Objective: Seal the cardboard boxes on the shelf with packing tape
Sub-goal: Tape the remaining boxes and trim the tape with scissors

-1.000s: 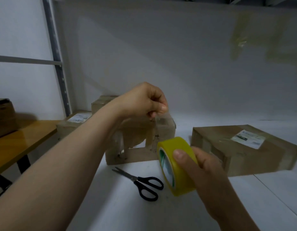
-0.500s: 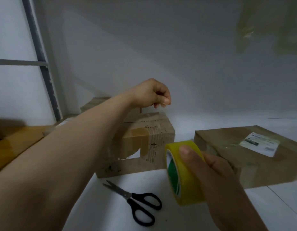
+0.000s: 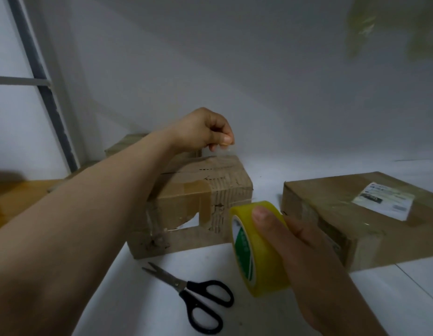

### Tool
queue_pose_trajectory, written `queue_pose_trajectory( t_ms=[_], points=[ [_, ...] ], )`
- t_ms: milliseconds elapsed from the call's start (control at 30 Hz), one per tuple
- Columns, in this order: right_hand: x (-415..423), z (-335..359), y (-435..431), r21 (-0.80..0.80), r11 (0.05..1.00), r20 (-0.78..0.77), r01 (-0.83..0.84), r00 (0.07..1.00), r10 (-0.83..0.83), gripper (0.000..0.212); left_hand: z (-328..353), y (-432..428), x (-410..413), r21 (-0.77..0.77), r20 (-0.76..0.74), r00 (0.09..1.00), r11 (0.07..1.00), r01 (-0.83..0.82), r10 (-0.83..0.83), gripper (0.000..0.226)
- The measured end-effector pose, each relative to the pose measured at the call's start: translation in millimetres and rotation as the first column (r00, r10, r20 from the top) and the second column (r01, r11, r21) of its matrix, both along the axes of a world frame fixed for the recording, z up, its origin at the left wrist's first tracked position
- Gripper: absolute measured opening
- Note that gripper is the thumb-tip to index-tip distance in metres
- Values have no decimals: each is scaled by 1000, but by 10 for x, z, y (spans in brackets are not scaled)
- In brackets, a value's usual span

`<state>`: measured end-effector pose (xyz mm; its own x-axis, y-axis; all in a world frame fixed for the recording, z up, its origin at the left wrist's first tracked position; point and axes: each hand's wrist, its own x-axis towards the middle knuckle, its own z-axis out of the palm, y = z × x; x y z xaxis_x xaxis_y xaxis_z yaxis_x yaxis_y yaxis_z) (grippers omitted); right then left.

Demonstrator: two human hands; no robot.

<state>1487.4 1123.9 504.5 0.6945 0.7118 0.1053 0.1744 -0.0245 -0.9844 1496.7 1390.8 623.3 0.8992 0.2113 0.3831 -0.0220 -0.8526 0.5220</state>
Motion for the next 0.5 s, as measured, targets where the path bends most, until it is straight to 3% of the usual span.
queue_pose_trajectory(
  t_ms=[500],
  points=[
    [9, -37, 57, -12, 1000, -27, 16, 999, -17, 89, -164, 55, 14, -44, -30, 998, 998, -48, 47, 5]
  ],
)
